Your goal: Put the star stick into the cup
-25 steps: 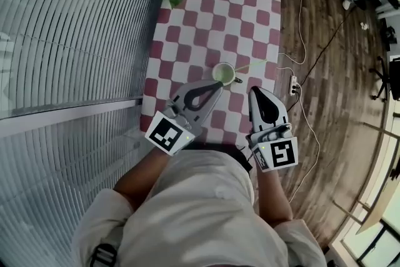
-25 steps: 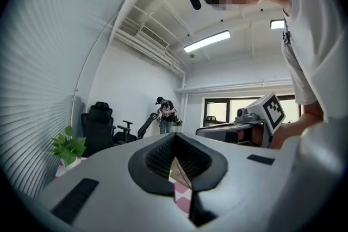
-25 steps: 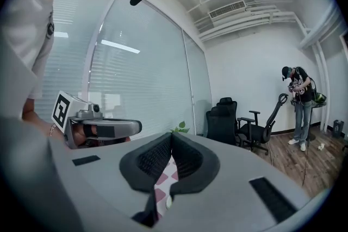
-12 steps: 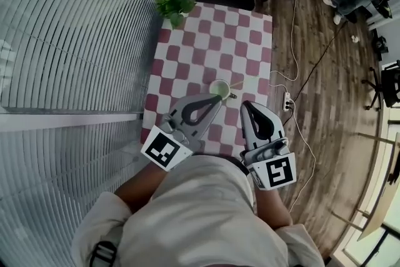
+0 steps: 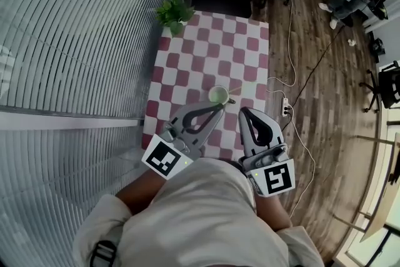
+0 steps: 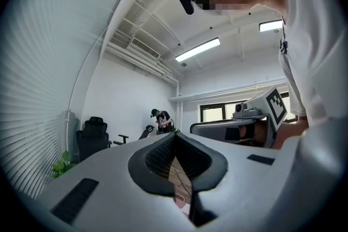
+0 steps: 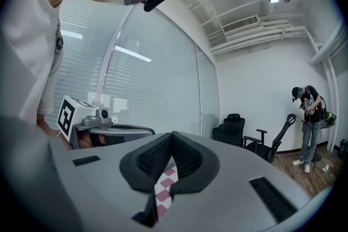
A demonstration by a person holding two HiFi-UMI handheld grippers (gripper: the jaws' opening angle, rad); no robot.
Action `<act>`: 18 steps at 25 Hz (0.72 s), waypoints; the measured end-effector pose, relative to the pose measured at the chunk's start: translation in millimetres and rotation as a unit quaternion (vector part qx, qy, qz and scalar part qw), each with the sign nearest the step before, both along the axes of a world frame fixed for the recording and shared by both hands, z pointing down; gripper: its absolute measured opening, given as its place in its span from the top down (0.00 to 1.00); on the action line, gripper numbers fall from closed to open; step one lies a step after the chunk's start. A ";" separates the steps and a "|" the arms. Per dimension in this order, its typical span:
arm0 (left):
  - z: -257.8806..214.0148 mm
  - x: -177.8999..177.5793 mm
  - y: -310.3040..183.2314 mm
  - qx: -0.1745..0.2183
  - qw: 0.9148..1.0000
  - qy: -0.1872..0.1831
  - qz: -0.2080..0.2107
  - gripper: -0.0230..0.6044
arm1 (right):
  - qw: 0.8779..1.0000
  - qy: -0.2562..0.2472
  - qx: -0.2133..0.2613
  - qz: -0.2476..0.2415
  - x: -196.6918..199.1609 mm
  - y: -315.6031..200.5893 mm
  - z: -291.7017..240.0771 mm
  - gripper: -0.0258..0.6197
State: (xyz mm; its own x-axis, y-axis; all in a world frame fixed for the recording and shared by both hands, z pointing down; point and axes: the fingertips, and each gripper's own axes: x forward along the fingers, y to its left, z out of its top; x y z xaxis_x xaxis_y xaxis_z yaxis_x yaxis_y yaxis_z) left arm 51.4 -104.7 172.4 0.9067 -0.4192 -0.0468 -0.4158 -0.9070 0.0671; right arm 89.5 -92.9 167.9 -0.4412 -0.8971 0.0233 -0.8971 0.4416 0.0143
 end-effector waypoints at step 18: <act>-11.7 -0.6 3.6 0.008 1.000 0.002 0.005 0.91 | 1.000 -0.022 0.007 0.010 -2.6 2.4 -15.4 0.91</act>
